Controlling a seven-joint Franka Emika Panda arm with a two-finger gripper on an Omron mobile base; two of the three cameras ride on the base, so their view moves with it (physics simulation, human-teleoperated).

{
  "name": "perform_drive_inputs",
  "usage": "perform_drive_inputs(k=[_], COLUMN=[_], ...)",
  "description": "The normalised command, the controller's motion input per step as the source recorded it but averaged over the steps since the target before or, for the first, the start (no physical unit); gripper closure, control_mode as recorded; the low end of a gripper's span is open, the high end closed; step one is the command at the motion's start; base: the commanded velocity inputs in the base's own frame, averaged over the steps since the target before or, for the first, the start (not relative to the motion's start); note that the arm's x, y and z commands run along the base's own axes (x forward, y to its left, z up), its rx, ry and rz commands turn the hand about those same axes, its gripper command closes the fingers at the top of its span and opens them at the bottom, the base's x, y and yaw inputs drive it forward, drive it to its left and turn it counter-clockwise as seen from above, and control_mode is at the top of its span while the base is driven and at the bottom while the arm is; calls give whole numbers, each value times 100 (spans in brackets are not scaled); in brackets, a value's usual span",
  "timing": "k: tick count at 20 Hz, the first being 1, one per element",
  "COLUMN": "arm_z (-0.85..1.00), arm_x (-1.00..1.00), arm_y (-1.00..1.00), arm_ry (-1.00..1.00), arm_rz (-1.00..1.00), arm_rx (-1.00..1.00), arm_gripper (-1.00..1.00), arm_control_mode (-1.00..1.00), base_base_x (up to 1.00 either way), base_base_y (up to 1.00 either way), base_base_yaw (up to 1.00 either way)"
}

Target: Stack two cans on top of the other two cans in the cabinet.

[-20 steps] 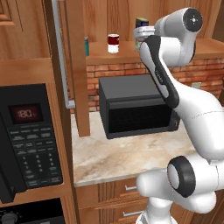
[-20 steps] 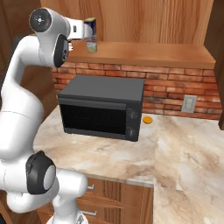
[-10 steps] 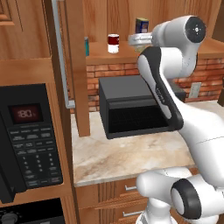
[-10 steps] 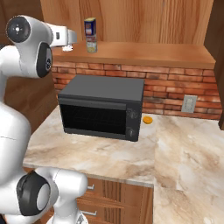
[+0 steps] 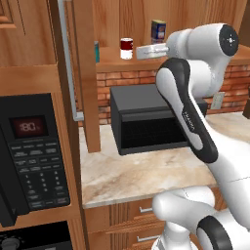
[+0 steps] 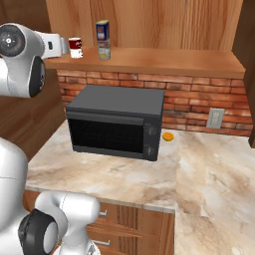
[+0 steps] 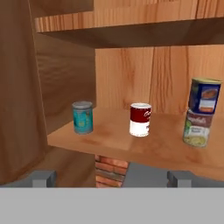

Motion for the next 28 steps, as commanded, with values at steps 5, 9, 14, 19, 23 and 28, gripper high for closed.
perform_drive_inputs(k=[5, 9, 14, 19, 23, 28], arm_z=[-2, 0, 0, 0, 0, -2], arm_x=[-6, 3, 18, 26, 15, 15], arm_y=[22, 0, 0, 0, 0, 2], arm_ry=[0, 0, 0, 0, 0, 0], arm_rz=[17, 5, 1, 3, 3, 3], arm_rx=[1, 0, 0, 0, 0, 0], arm_gripper=[-100, -100, -100, -100, -100, -100], arm_control_mode=[-100, -100, -100, -100, -100, -100], base_base_x=[0, 0, 0, 0, 0, 0], base_base_y=[0, 0, 0, 0, 0, 0], base_base_yaw=[0, 0, 0, 0, 0, 0])
